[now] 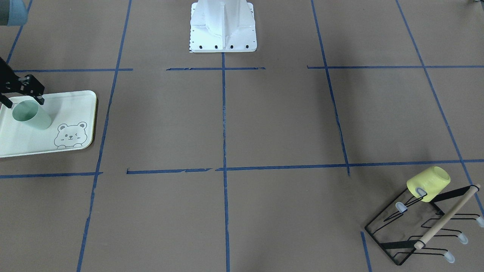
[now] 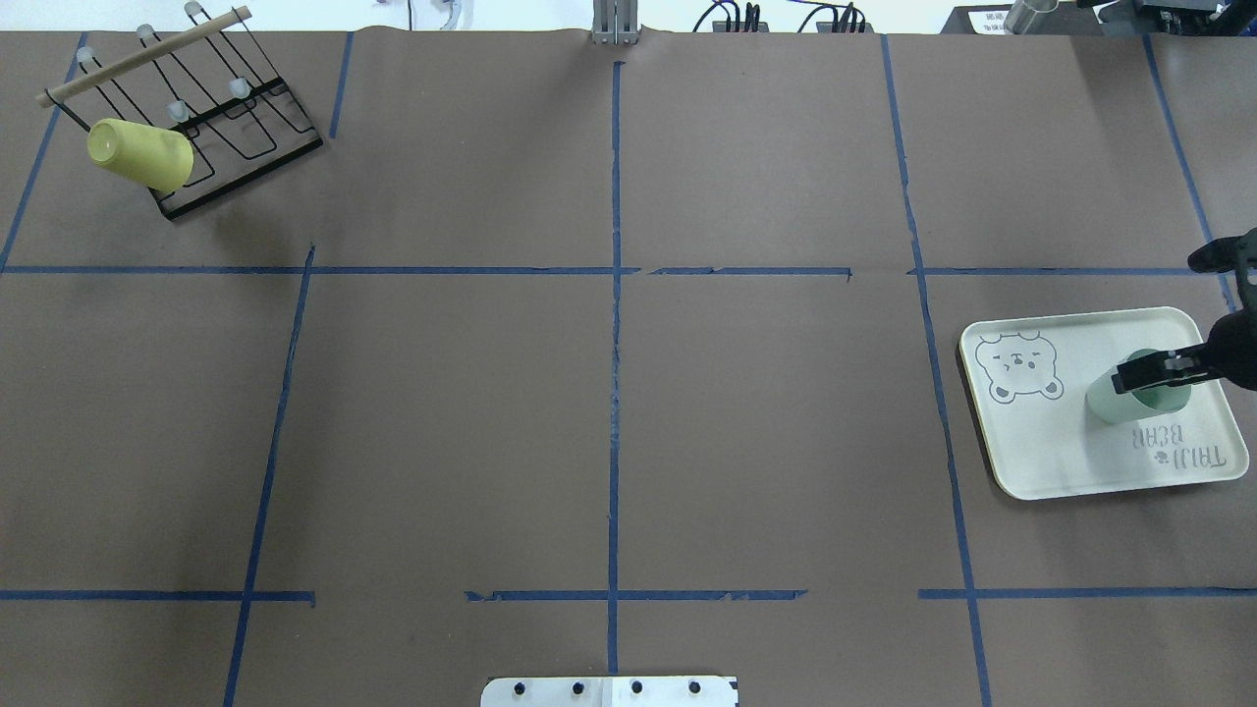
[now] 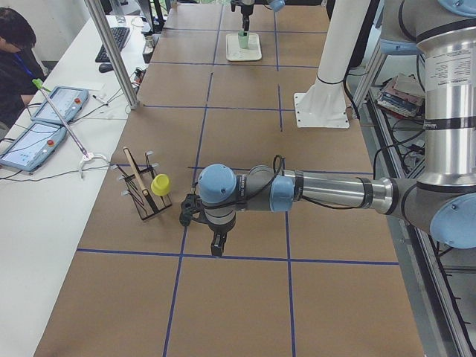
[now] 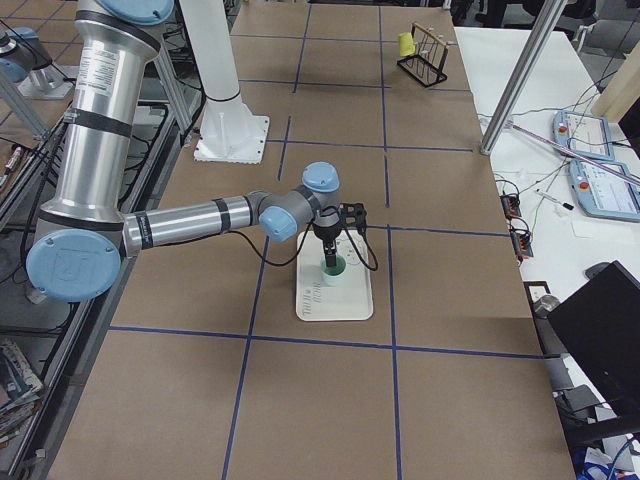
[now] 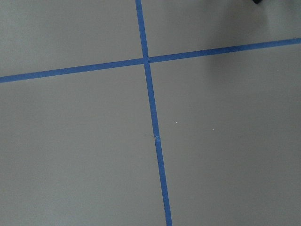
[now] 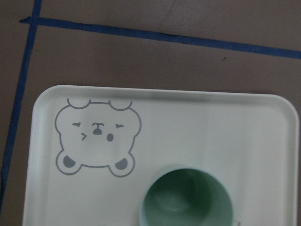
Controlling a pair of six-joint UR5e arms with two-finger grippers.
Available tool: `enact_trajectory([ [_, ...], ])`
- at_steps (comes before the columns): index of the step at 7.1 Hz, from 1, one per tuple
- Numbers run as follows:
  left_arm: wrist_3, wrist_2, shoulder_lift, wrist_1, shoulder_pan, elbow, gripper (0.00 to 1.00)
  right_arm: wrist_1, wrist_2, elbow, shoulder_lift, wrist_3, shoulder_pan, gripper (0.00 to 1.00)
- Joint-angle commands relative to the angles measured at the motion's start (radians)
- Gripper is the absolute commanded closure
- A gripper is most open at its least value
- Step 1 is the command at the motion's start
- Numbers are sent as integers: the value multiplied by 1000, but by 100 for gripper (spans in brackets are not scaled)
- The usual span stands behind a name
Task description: Left arm grabs green cup and hands to right arm on tray
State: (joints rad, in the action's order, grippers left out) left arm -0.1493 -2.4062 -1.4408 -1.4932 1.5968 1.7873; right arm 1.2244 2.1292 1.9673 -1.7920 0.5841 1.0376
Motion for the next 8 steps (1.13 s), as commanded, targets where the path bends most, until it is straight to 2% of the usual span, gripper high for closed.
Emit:
enact_trajectory([
  [1,26,1,-1,-9,0,0,0,330,72,53,29,-450,250,0],
  [3,27,-1,2,-10,0,0,0,482,139,44,10,-681,411,0],
  [5,19,1,7,-13,0,-12,0,480,210,25,-38,-673,424,0],
  [8,17,-1,20,-15,0,-16,0,478,210,28,-40,-665,424,0],
])
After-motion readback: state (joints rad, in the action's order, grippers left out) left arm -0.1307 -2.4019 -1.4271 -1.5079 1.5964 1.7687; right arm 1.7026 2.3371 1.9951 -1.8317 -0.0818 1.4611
